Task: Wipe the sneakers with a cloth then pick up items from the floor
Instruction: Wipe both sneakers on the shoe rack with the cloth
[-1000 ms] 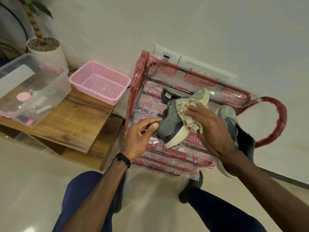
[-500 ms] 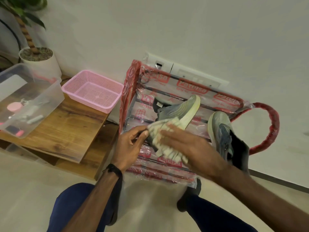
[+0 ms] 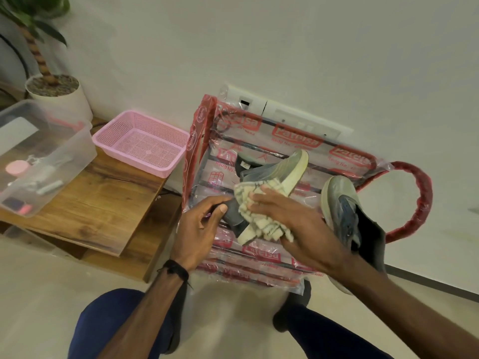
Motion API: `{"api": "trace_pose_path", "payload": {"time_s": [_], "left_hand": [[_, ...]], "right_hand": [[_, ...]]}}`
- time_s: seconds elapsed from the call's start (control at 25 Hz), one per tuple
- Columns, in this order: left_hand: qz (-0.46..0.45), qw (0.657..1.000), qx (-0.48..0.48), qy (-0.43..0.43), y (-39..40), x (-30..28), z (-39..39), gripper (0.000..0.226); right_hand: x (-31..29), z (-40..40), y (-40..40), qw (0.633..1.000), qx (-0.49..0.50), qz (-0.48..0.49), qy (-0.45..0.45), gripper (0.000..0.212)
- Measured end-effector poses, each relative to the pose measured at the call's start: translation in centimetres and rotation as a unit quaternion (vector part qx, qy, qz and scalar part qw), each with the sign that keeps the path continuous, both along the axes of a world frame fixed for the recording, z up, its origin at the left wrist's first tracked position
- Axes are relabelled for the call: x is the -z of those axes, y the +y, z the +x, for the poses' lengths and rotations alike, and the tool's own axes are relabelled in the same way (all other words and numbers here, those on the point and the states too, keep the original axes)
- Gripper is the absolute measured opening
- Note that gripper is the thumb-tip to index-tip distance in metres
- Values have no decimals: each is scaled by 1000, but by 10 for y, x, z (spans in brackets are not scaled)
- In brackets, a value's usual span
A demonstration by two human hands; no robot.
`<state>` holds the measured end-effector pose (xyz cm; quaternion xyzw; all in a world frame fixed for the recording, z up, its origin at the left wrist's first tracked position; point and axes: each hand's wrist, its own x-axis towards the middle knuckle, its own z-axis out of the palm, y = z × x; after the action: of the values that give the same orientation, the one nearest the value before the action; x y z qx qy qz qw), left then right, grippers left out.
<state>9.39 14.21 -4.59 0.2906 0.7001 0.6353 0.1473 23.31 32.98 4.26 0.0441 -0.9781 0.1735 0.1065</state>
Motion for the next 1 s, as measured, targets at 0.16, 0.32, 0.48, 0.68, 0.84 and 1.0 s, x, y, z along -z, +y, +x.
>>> {"api": "trace_pose_path", "payload": {"time_s": [0.16,0.32,0.48,0.68,0.84,1.0], "left_hand": [[2,1000,-7,12,5,-5,6,27],[19,1000,4,18,6,-22,-1,22],[-26,997,35,61,-22,-28,-8,24],[-138,959,20,247,-21,-27,26,47],[-254,883,12,394,-3,-13,35,86],[-231,898,12,374,-1,-4,28,80]], "right_hand": [[-10,-5,38,999,37,13,10,47],[-15,-4,42,996,92,5,3,59],[-6,20,11,996,94,8,3,59],[9,34,-21,995,99,21,23,64],[9,26,-17,995,89,50,9,65],[7,20,8,989,99,109,30,63]]}}
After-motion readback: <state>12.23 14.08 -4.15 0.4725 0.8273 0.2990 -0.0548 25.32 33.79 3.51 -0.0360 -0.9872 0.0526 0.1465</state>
